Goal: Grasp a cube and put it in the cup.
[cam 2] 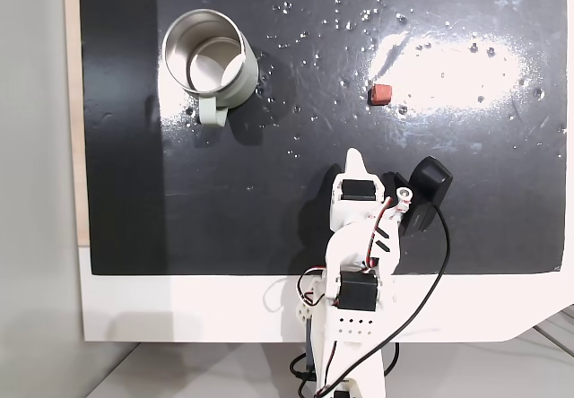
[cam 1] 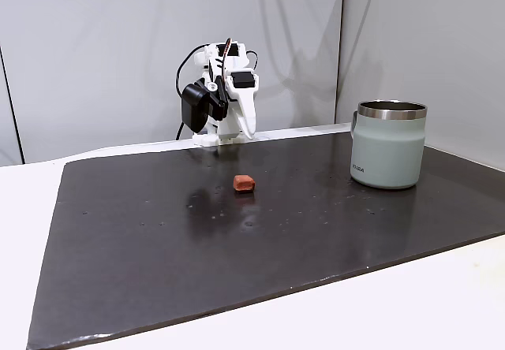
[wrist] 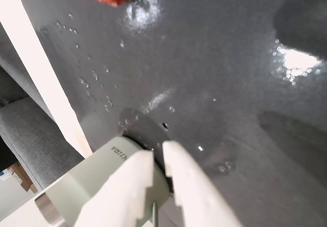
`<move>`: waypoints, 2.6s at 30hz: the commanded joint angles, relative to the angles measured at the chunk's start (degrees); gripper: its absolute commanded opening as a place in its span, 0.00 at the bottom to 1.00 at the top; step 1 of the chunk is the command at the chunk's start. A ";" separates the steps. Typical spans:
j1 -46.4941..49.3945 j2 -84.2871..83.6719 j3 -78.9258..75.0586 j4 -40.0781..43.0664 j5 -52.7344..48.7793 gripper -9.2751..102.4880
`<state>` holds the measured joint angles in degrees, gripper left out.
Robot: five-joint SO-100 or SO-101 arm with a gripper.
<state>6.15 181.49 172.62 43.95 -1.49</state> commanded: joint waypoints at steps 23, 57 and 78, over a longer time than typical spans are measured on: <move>-0.26 0.53 -0.44 -1.58 0.00 0.08; 4.31 -58.71 -65.13 14.15 -5.98 0.08; 5.01 -88.15 -89.91 29.79 -6.94 0.08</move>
<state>11.34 93.52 87.54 72.77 -8.35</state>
